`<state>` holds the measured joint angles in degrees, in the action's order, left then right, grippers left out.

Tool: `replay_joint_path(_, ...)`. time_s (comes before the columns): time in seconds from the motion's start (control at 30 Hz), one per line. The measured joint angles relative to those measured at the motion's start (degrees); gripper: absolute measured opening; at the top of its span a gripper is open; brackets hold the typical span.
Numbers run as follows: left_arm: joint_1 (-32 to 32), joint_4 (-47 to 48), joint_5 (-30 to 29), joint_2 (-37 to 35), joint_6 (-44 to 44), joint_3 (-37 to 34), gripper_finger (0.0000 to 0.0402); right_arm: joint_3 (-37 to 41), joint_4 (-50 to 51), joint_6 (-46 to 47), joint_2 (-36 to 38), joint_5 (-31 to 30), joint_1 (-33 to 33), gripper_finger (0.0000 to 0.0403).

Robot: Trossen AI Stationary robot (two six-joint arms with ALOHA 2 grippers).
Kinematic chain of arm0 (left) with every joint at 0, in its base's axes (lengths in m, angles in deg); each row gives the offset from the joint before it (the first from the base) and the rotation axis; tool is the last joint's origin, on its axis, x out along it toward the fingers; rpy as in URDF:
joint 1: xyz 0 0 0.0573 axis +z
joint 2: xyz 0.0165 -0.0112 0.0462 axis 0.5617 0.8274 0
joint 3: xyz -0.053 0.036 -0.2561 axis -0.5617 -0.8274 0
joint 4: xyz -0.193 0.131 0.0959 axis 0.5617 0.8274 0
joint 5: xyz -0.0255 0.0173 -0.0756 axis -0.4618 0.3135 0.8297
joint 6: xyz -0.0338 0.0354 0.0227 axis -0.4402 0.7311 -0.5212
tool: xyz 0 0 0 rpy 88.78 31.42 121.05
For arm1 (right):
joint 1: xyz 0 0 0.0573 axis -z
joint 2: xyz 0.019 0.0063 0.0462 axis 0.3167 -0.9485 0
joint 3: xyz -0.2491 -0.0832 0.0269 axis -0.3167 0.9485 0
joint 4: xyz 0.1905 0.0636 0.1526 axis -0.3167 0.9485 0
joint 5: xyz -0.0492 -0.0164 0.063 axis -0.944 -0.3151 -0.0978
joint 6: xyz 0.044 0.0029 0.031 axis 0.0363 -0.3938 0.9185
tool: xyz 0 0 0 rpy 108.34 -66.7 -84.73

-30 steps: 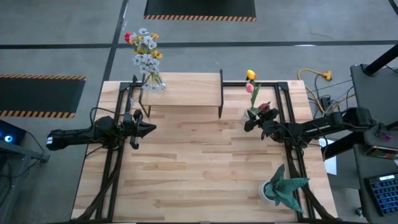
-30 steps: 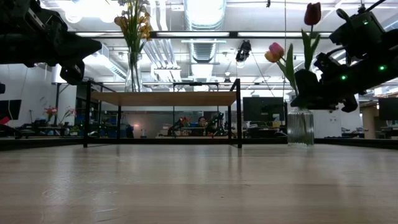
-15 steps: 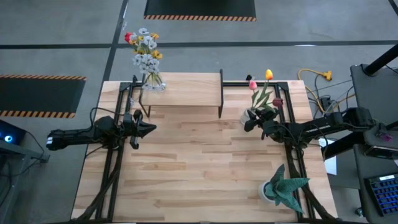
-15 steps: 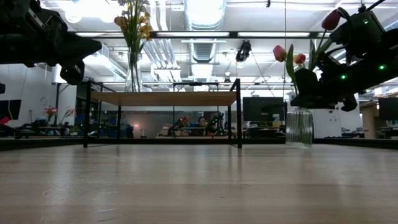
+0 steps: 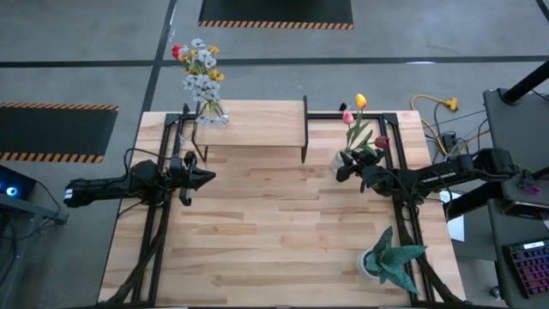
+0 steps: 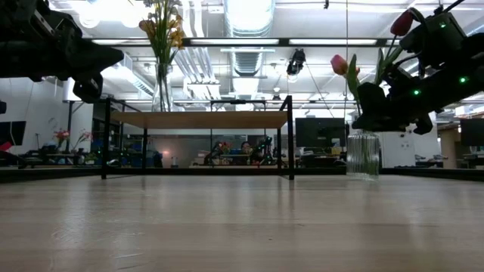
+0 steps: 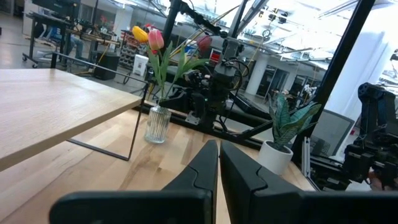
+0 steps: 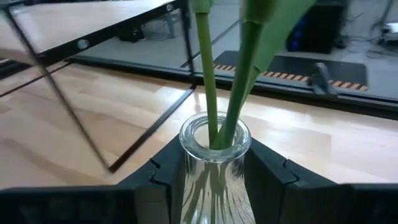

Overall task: Pick and place flowers into a vace then onto a shelf
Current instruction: Put the transparent vase on the shelf

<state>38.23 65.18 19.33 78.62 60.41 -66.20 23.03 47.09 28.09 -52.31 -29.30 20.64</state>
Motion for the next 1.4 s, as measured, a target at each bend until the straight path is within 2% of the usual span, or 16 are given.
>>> replay_joint_path(0.23, 0.0, 0.0, 0.0, 0.0, 0.0, 0.0, 0.0001, -5.7, 0.1, -9.5, 0.8, 6.1, 0.0, 0.0114)
replay_joint_path(0.37, 0.0, 0.0, 0.0, 0.0, 0.0, 0.0, 0.0001, -10.0, 4.4, -12.4, 0.8, 7.8, -0.1, 0.0114)
replay_joint_path(0.47, 0.0, 0.0, 0.0, 0.0, 0.0, 0.0, 0.0001, -12.8, 9.6, -12.6, 0.8, 8.1, 0.0, 0.0114)
replay_joint_path(0.7, 0.0, 0.0, 0.0, 0.0, 0.0, 0.0, 0.0001, -18.2, 14.8, -12.5, 1.4, 11.7, -0.1, 0.0114)
replay_joint_path(1.13, 0.0, 0.2, 0.0, 0.0, 0.0, 0.0, 0.0001, -26.3, 14.9, -17.1, 3.2, 18.9, -0.8, 0.0114)
replay_joint_path(1.23, 0.0, 0.4, -0.1, 0.2, 0.0, 0.0, 0.0001, -29.4, 15.2, -17.2, 2.6, 22.1, -0.8, 0.0114)
replay_joint_path(1.4, 0.0, 0.4, 0.0, 0.9, 0.0, 0.0, 0.0001, -34.4, 15.6, -21.2, -1.1, 22.2, -0.8, 0.0114)
